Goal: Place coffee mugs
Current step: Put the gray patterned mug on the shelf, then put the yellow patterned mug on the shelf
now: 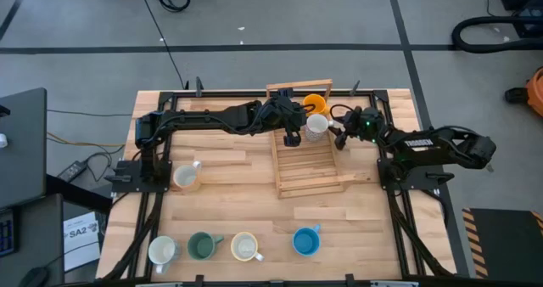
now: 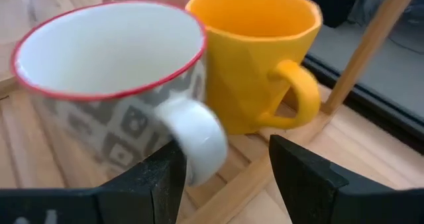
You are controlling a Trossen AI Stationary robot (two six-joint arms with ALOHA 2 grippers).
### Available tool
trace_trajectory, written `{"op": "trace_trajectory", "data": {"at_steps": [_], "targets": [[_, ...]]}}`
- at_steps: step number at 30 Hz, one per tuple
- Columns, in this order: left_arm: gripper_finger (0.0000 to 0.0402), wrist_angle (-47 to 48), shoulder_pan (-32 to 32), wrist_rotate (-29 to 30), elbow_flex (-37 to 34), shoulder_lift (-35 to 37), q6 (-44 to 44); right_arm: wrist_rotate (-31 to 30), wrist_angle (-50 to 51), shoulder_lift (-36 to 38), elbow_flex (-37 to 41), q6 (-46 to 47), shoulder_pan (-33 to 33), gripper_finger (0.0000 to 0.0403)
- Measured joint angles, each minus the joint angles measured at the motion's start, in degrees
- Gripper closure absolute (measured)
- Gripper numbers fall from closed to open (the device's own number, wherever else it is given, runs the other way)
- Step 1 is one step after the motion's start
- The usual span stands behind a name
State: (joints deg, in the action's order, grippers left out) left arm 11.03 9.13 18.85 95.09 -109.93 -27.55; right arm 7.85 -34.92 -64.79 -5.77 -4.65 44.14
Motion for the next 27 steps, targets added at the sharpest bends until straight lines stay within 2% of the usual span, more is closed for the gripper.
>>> {"op": "trace_trajectory", "data": {"at_steps": [4, 8, 20, 27], "targets": [[0.0292, 0.1, 0.0, 0.0, 0.0, 0.0, 0.0, -0.8, 2.4, 0.5, -1.1, 0.0, 0.0, 0.0183], [0.0292, 0.5, 0.0, 0.0, 0.0, 0.0, 0.0, -0.8, 9.2, 2.6, -3.0, -0.3, 0.0, 0.0183], [0.0292, 0.5, 0.0, 0.0, 0.0, 0.0, 0.0, -1.0, 46.4, 10.7, -16.7, -5.9, 0.0, 0.0183], [0.0292, 2.0, -0.1, 0.0, -0.1, 0.8, -0.1, -0.9, 61.1, 12.3, -26.1, -5.6, 0.0, 0.0182]]}}
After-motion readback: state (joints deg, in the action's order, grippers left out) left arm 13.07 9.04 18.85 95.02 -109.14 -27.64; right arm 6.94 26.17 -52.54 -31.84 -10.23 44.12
